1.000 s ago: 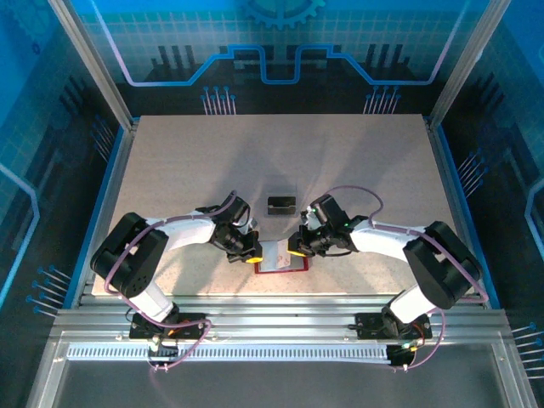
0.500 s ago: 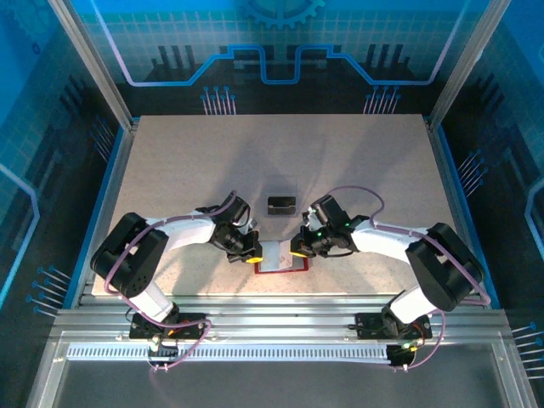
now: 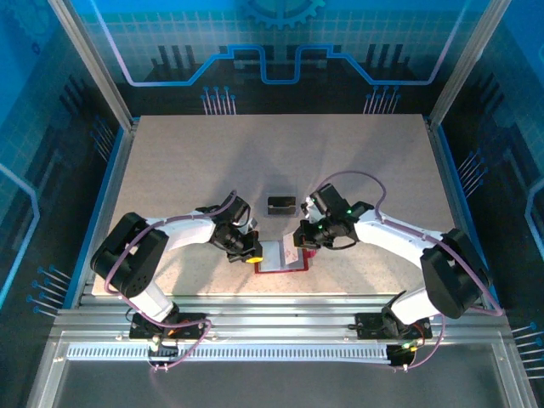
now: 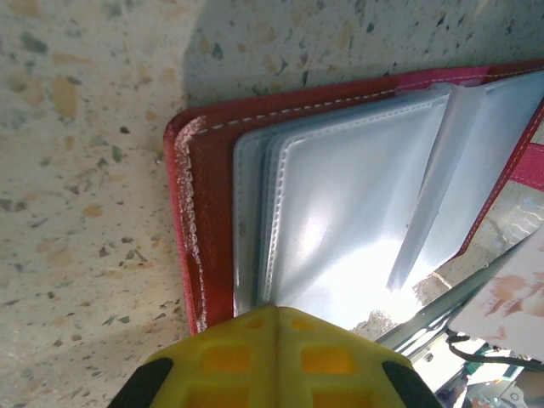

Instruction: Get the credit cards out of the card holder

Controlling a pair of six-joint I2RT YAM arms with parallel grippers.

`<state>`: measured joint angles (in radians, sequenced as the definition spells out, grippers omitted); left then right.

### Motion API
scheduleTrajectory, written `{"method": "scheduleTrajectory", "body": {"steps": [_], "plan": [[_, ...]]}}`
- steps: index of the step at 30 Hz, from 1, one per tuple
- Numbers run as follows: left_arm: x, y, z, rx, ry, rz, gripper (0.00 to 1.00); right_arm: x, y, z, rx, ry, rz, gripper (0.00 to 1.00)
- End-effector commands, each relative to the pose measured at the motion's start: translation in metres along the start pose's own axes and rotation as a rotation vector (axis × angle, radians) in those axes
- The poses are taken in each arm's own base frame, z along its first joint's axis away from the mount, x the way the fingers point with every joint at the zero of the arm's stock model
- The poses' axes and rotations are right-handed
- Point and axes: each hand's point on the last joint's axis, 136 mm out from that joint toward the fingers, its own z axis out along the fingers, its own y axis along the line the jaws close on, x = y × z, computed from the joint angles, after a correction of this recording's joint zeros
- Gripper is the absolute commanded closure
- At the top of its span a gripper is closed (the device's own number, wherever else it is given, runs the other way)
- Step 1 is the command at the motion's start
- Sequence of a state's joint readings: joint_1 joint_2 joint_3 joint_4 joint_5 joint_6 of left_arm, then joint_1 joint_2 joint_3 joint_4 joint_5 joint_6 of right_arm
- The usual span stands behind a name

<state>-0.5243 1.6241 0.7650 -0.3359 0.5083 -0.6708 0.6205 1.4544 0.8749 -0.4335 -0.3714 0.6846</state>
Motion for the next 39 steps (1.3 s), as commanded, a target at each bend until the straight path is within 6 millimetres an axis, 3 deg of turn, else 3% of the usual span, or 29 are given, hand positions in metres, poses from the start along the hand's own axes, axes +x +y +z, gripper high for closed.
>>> {"method": "scheduleTrajectory", "body": {"steps": [1, 13, 19, 26, 39], "plan": [[-0.006, -0.009, -0.009, 0.013, -0.038, 0.024, 0.91, -0.001, 0.004, -0.018, 0.039, 0.019, -0.168, 0.95], [-0.012, -0.020, -0.025, 0.037, -0.117, 0.041, 0.80, -0.009, -0.002, -0.034, 0.351, 0.143, -0.699, 0.98], [-0.013, -0.016, -0.032, 0.030, -0.151, 0.035, 0.76, -0.012, -0.001, -0.030, 0.410, 0.224, -0.912, 1.00], [-0.014, -0.008, -0.045, 0.036, -0.204, 0.015, 0.75, 0.000, 0.003, -0.019, 0.402, 0.382, -1.131, 1.00], [-0.008, 0.014, -0.074, 0.043, -0.276, -0.025, 0.75, -0.054, 0.035, -0.025, 0.441, 0.391, -1.315, 1.00]]}}
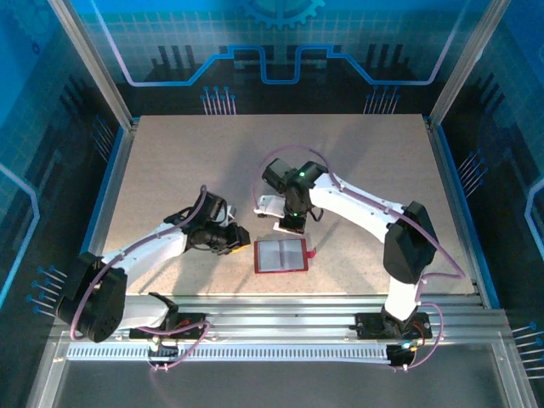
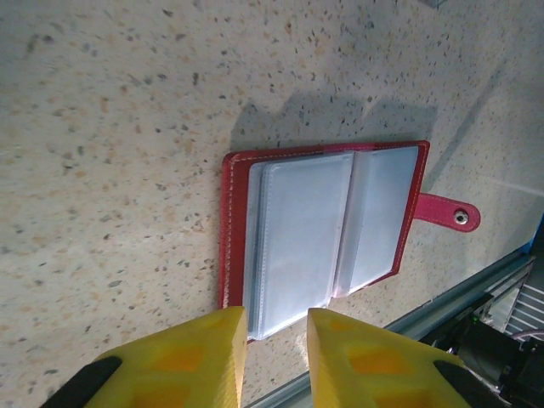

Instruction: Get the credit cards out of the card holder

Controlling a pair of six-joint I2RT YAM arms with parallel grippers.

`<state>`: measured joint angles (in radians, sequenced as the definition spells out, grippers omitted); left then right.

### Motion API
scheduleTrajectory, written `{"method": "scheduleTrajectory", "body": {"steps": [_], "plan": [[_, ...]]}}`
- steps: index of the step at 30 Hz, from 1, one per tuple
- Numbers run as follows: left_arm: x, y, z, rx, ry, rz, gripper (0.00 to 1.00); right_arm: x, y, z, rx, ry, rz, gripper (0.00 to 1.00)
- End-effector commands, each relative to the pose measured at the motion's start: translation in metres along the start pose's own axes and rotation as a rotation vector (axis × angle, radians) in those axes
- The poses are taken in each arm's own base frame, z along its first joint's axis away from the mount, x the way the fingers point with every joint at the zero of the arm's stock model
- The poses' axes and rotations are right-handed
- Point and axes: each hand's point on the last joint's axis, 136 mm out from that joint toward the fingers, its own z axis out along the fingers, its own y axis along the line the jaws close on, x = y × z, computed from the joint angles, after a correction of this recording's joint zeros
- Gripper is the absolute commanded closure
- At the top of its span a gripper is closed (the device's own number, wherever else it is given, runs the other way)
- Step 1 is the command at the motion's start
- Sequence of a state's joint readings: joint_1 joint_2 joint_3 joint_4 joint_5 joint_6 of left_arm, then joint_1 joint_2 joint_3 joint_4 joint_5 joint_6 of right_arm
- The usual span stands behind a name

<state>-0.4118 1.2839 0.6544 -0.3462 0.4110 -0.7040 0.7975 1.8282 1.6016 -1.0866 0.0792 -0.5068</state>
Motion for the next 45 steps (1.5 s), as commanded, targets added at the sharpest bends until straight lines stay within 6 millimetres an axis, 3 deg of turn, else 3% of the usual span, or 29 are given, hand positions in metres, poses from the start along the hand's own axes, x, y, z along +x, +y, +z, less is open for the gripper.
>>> {"method": "scheduleTrajectory", "body": {"steps": [1, 11, 22, 33, 35, 45], "plan": [[0.004, 0.013, -0.010, -0.026, -0.011, -0.016, 0.74, -0.001, -0.013, -0.010, 0.011, 0.030, -0.070, 1.00], [0.006, 0.018, -0.014, 0.000, -0.022, -0.041, 0.73, -0.021, -0.069, -0.021, 0.069, 0.006, -0.094, 1.00], [0.008, 0.020, -0.015, 0.000, -0.020, -0.045, 0.73, -0.037, -0.116, -0.004, 0.097, -0.001, -0.102, 1.00], [0.010, 0.023, -0.017, -0.001, -0.020, -0.046, 0.73, -0.034, -0.133, 0.025, 0.076, 0.041, -0.127, 1.00], [0.011, 0.025, -0.017, -0.005, -0.021, -0.046, 0.73, -0.030, -0.131, 0.042, 0.045, 0.067, -0.136, 1.00], [0.011, 0.026, -0.018, -0.001, -0.025, -0.055, 0.72, -0.026, -0.112, 0.061, -0.083, 0.077, -0.132, 1.00]]}}
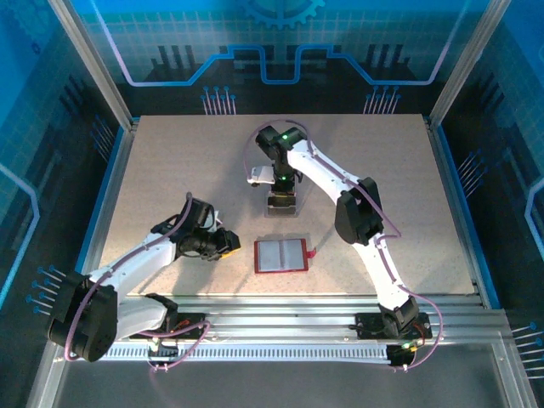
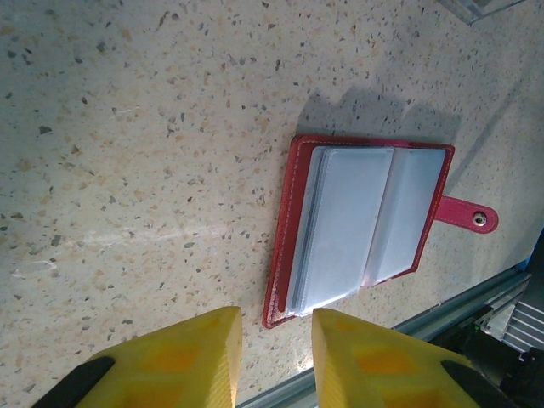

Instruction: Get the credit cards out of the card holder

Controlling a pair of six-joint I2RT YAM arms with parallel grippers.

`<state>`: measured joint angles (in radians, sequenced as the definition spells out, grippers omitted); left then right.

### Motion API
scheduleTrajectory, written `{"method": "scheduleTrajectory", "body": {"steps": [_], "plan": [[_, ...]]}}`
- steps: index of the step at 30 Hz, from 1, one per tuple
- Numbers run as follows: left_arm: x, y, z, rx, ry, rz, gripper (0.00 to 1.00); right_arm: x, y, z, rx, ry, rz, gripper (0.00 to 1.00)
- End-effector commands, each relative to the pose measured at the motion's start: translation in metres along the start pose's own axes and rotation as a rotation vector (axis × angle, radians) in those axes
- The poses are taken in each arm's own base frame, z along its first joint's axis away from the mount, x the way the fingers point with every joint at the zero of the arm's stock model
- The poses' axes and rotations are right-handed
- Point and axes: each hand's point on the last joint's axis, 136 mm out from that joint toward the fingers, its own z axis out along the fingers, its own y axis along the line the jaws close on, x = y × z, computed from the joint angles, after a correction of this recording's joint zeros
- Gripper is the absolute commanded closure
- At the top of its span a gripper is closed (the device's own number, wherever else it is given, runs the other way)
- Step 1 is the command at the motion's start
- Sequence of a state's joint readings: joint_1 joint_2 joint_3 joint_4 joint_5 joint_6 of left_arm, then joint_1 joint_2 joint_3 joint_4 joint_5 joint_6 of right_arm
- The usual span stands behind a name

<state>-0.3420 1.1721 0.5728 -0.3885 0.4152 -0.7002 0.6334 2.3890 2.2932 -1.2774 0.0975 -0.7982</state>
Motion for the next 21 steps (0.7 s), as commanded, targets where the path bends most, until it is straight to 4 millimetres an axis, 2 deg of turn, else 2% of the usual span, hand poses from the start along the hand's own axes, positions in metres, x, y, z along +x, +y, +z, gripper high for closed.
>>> {"method": "scheduleTrajectory", "body": {"steps": [1, 9, 13, 16, 21], "plan": [[0.004, 0.002, -0.003, 0.006, 0.009, 0.001, 0.72, 0.004, 0.012, 0.003, -0.088, 0.001, -0.005, 1.00], [0.004, 0.002, -0.003, 0.008, 0.012, 0.005, 0.72, 0.007, 0.024, 0.009, -0.151, 0.012, 0.003, 1.00], [0.003, 0.002, -0.004, 0.005, 0.008, 0.006, 0.72, 0.007, 0.018, 0.011, -0.126, 0.020, 0.010, 0.91], [0.004, 0.002, -0.004, 0.005, 0.010, 0.004, 0.72, 0.004, 0.011, 0.005, -0.091, 0.006, 0.018, 0.84], [0.003, 0.000, -0.003, 0.014, 0.010, -0.001, 0.72, 0.004, -0.008, -0.006, 0.022, 0.004, 0.025, 0.80]]}}
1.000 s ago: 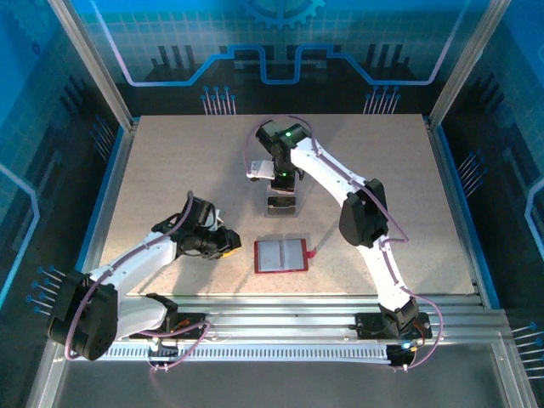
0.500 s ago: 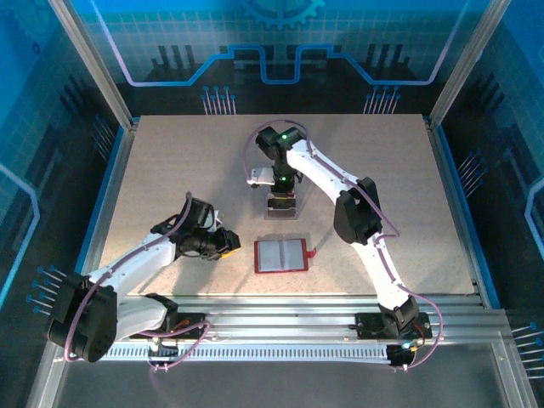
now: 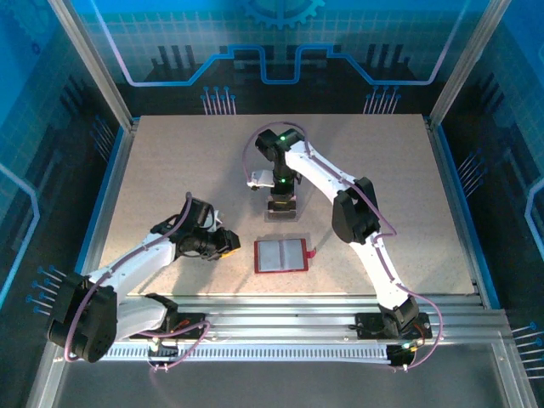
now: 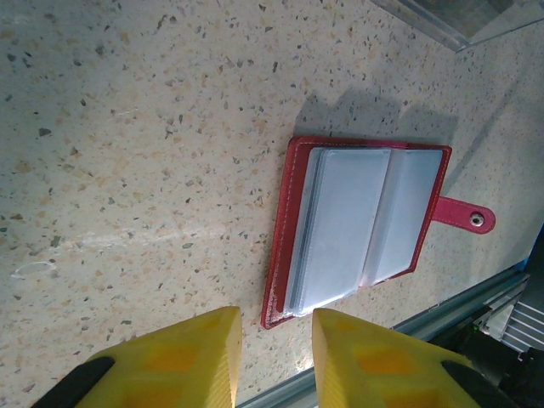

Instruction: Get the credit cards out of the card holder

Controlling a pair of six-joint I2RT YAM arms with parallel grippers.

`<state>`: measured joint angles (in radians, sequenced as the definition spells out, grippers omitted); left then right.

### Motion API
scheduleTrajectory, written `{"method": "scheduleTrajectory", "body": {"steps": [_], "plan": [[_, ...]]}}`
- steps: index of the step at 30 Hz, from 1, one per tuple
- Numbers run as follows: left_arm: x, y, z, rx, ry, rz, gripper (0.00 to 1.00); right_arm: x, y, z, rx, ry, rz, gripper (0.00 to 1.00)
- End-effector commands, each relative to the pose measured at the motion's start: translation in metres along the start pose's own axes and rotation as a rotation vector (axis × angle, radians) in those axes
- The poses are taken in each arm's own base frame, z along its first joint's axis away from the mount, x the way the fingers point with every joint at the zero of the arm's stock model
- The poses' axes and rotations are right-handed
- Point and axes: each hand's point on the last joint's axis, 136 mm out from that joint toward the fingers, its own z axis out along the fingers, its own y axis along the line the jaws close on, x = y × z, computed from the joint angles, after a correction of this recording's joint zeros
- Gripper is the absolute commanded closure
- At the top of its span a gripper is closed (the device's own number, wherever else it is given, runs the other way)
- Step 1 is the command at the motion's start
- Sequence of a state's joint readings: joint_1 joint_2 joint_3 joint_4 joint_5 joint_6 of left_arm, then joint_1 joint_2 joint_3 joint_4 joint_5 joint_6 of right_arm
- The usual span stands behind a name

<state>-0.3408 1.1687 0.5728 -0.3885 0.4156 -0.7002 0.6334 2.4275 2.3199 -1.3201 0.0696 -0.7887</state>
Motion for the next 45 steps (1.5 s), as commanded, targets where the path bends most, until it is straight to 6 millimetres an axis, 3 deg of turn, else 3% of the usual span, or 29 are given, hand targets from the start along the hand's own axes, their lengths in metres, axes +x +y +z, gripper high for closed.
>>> {"method": "scheduleTrajectory", "body": {"steps": [1, 11, 13, 18, 21, 25, 36, 45], "plan": [[0.003, 0.001, -0.003, 0.013, 0.013, -0.001, 0.72, 0.003, -0.018, -0.020, 0.097, -0.011, 0.016, 0.80], [0.002, -0.001, -0.004, 0.015, 0.008, -0.001, 0.72, 0.003, -0.022, -0.043, 0.146, -0.039, 0.026, 0.75], [0.002, 0.000, -0.004, 0.016, 0.005, -0.001, 0.72, 0.001, -0.024, -0.059, 0.180, -0.072, 0.031, 0.75], [0.002, -0.002, -0.003, 0.020, 0.010, 0.000, 0.72, 0.003, -0.035, -0.051, 0.238, -0.067, 0.046, 0.74], [0.002, -0.003, -0.002, 0.026, 0.013, 0.000, 0.72, 0.003, -0.033, -0.048, 0.230, -0.064, 0.072, 0.74], [0.000, -0.006, 0.000, 0.040, 0.020, 0.002, 0.72, -0.004, -0.024, -0.059, 0.222, -0.131, 0.130, 0.74], [-0.006, -0.015, 0.013, 0.075, 0.064, 0.000, 0.75, -0.001, 0.019, -0.089, 0.181, -0.349, 0.537, 0.74], [-0.009, -0.021, 0.026, 0.106, 0.106, -0.007, 0.85, -0.006, 0.088, -0.087, -0.004, -0.500, 0.894, 0.77]]}}
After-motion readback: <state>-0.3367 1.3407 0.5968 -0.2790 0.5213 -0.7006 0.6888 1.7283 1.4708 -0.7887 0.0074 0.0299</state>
